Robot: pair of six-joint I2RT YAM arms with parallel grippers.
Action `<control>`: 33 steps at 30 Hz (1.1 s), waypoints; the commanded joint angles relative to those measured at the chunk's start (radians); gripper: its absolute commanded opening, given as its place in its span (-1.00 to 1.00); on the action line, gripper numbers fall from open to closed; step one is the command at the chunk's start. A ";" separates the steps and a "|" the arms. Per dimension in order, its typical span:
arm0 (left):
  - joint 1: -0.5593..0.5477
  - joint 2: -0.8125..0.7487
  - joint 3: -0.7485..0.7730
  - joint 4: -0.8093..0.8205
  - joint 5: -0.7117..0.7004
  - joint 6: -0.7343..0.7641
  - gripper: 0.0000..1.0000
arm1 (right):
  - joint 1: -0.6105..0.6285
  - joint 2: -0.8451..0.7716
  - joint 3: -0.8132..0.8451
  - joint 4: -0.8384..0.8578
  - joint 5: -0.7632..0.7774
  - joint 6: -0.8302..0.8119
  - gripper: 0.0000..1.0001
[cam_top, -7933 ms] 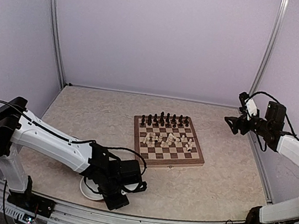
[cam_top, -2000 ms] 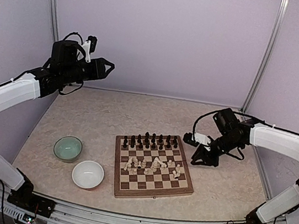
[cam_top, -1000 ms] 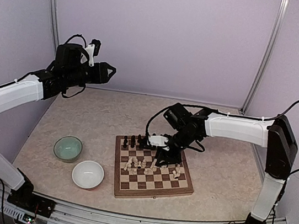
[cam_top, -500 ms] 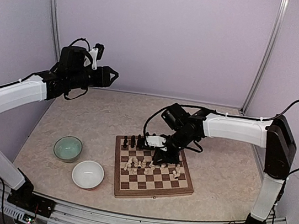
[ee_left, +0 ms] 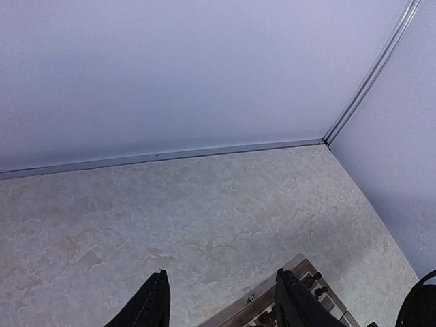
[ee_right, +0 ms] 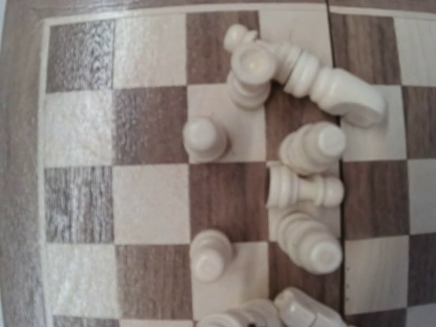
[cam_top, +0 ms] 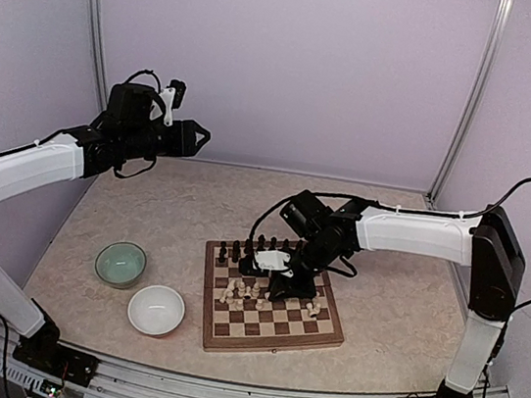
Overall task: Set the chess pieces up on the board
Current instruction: Adjust the chess pile on the chessboard.
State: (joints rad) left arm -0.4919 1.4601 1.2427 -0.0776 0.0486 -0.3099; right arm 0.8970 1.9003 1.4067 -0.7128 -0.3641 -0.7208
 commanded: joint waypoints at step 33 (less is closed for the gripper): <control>-0.005 0.017 0.038 -0.019 0.026 0.006 0.07 | 0.014 -0.005 0.000 0.031 0.081 0.014 -0.57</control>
State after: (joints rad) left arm -0.4919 1.4670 1.2465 -0.0967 0.0574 -0.3096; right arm 0.8993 1.8797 1.3956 -0.7033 -0.2935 -0.7238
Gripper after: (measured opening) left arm 0.532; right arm 0.228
